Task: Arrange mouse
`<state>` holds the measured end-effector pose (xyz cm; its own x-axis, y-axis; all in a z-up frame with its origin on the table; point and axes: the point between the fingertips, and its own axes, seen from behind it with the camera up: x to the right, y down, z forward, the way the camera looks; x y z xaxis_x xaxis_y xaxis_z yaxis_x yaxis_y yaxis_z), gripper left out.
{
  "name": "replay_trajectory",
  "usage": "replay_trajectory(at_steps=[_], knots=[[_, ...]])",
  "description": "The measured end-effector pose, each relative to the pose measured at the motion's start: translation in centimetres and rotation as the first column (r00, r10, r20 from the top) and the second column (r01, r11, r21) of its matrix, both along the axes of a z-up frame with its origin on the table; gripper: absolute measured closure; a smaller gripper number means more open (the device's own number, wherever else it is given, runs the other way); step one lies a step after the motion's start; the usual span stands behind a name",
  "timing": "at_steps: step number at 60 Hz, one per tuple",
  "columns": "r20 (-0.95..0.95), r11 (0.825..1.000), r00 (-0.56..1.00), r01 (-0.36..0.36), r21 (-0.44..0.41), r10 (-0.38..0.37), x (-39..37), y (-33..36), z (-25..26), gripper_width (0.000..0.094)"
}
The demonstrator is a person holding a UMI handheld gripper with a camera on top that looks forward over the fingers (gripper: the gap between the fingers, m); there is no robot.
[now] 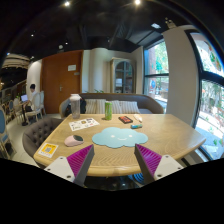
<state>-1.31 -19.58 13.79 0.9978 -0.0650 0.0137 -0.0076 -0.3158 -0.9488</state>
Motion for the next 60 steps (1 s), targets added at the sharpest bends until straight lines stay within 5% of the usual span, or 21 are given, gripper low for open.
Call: replay_trajectory(at_steps=[25, 36, 49, 60], knots=[[-0.05, 0.993, 0.994, -0.102, -0.065, 0.099, -6.3, 3.9, -3.6, 0.01], [-0.105, 0.973, 0.979, -0.187, -0.136, 0.174, -12.2, 7.7, -7.4, 0.0099], [-0.173, 0.927, 0.945, -0.311, -0.209, 0.278, -20.3, 12.1, -11.9, 0.0106], [-0.178, 0.924, 0.954, -0.283, -0.258, 0.242, -22.1, 15.3, -14.1, 0.0124]])
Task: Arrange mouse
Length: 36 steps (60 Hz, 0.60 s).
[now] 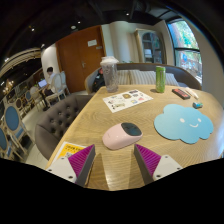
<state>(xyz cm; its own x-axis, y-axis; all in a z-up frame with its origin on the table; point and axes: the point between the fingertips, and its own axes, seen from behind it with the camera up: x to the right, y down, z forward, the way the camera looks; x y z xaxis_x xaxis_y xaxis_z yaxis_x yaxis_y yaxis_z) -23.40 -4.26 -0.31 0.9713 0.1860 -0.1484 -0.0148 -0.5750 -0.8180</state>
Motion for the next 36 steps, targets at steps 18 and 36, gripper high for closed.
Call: replay_trajectory(at_steps=[18, 36], knots=[[0.015, 0.998, 1.0, -0.022, -0.05, 0.023, -1.8, 5.9, -0.4, 0.0115], [0.136, 0.998, 0.989, -0.052, -0.021, 0.055, -3.9, 8.7, -1.2, 0.0347]])
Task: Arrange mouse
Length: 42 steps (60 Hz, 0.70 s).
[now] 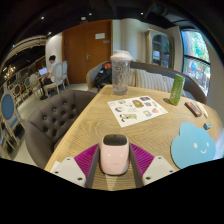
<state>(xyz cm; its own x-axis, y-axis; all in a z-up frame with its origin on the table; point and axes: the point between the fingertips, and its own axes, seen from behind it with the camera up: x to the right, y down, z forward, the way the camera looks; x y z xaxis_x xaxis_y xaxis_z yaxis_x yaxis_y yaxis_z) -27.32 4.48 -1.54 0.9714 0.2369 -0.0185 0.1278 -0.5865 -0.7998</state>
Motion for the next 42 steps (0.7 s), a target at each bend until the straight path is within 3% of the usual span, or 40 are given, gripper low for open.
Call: replay_trajectory(at_steps=[1, 13, 18, 23, 32, 38, 42], knots=[[-0.015, 1.0, 1.0, -0.006, 0.006, 0.006, -0.4, 0.0, 0.1, 0.0391], [-0.012, 0.999, 0.999, -0.036, 0.012, 0.036, -1.1, -0.3, 0.6, 0.0501], [-0.011, 0.994, 0.999, -0.052, 0.101, 0.053, -1.5, -0.4, 3.3, 0.0536], [-0.002, 0.977, 0.997, -0.073, 0.202, 0.075, -0.7, -0.3, 8.1, 0.0537], [-0.043, 0.931, 0.998, 0.065, 0.358, -0.053, 9.6, 1.7, 17.9, 0.0539], [-0.063, 0.905, 0.985, 0.171, 0.389, -0.159, 18.9, 2.3, 20.5, 0.054], [-0.045, 0.91, 0.974, 0.224, 0.348, -0.223, 24.4, 2.8, 18.3, 0.0542]])
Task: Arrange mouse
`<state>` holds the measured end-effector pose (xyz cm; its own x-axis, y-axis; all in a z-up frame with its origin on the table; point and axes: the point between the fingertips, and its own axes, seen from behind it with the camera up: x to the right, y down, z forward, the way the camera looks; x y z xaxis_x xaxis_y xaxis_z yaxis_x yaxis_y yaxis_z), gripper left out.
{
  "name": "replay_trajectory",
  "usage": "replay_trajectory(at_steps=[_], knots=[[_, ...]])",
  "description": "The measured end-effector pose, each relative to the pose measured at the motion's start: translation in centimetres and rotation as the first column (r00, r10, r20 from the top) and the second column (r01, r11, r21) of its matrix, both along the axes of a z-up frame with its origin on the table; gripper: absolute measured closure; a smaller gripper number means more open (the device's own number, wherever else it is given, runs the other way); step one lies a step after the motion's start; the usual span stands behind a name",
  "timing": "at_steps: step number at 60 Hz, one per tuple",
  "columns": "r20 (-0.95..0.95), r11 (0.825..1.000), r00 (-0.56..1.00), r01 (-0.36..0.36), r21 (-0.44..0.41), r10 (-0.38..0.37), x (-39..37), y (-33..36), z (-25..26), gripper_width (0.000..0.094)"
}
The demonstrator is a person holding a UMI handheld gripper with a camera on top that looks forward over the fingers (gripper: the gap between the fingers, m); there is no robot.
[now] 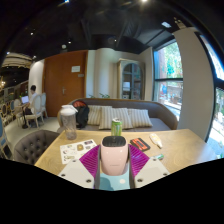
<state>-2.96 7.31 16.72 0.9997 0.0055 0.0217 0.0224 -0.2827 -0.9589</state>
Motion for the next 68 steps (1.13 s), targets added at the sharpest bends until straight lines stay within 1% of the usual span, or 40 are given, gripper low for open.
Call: replay_trajectory(at_steps=[3, 5, 7, 12, 16, 21, 23, 24, 25, 27, 33, 35, 38, 40, 41, 42, 43, 49, 59, 68], knots=[[0.003, 0.997, 0.999, 0.051, -0.053, -0.051, 3.6, 0.3, -2.3, 0.054], [0.005, 0.994, 0.998, 0.06, -0.092, -0.06, 5.2, 0.4, -4.2, 0.054], [0.001, 0.99, 0.998, 0.059, -0.126, -0.059, 6.9, 0.5, -6.9, 0.054], [0.0, 0.974, 0.999, 0.045, -0.222, -0.047, 7.4, 0.3, -10.9, 0.0538], [0.033, 0.966, 0.999, 0.038, -0.257, -0.031, 8.2, 0.5, -14.0, 0.0538], [0.038, 0.948, 0.999, 0.031, -0.317, -0.02, 8.4, 0.1, -16.6, 0.0532], [0.03, 0.939, 0.999, 0.024, -0.342, -0.014, 8.4, -0.1, -17.6, 0.0516], [0.015, 0.946, 1.0, 0.021, -0.325, -0.017, 8.2, -0.1, -17.3, 0.0495], [0.004, 0.948, 1.0, 0.018, -0.317, -0.018, 8.3, 0.1, -17.3, 0.0484], [-0.011, 0.942, 1.0, 0.013, -0.335, -0.017, 8.3, -0.2, -17.7, 0.0459], [-0.061, 0.935, 0.997, 0.012, -0.356, -0.036, 8.2, -0.3, -17.5, 0.039], [-0.072, 0.938, 0.997, 0.012, -0.346, -0.039, 8.2, -0.5, -16.9, 0.0322], [-0.084, 0.95, 0.996, -0.01, -0.311, -0.017, 7.5, -0.9, -15.7, 0.0181], [-0.09, 0.953, 0.996, -0.02, -0.303, -0.008, 7.2, -1.5, -14.9, 0.008], [-0.093, 0.953, 0.996, -0.018, -0.302, -0.011, 7.2, -1.9, -14.6, 0.0046], [-0.097, 0.953, 0.995, -0.017, -0.302, -0.013, 7.1, -2.3, -14.3, 0.0094], [-0.102, 0.954, 0.995, -0.014, -0.3, -0.018, 7.0, -2.7, -14.0, 0.01], [-0.11, 0.969, 0.994, -0.028, -0.244, 0.001, 5.9, -5.7, -11.2, 0.0097], [-0.073, 0.982, 0.997, -0.047, -0.182, 0.035, 3.4, -11.7, -8.3, 0.01], [-0.032, 0.988, 0.998, -0.064, -0.143, 0.06, 1.4, -15.8, -7.2, 0.0101]])
